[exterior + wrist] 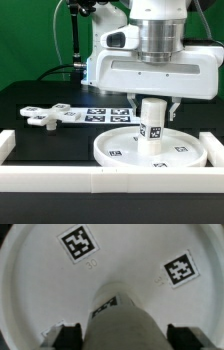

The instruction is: Assemble round table

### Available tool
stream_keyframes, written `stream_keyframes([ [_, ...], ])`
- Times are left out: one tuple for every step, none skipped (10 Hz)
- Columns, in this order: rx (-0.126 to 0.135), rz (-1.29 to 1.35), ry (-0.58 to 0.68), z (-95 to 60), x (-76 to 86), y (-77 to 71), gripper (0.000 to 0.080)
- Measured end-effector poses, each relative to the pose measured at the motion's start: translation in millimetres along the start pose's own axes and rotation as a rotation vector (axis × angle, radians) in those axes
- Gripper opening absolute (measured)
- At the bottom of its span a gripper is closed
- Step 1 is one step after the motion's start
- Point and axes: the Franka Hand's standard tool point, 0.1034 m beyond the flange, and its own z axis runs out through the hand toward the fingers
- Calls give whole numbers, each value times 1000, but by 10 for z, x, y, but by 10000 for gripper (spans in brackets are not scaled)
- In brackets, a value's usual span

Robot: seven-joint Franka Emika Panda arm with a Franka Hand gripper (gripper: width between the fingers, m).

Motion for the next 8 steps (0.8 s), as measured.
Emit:
stream_keyframes([
  [14, 121, 2, 0, 8, -6, 407],
  [26, 186, 1, 1, 11, -9, 407],
  [42, 323, 0, 3, 11, -23, 407],
  [49, 404, 6, 2, 18, -33, 407],
  [50, 418, 9, 1, 24, -36, 407],
  [56, 515, 4, -1, 26, -41, 407],
  [64, 608, 0, -5, 31, -47, 407],
  [65, 620, -1, -5, 34, -45, 407],
])
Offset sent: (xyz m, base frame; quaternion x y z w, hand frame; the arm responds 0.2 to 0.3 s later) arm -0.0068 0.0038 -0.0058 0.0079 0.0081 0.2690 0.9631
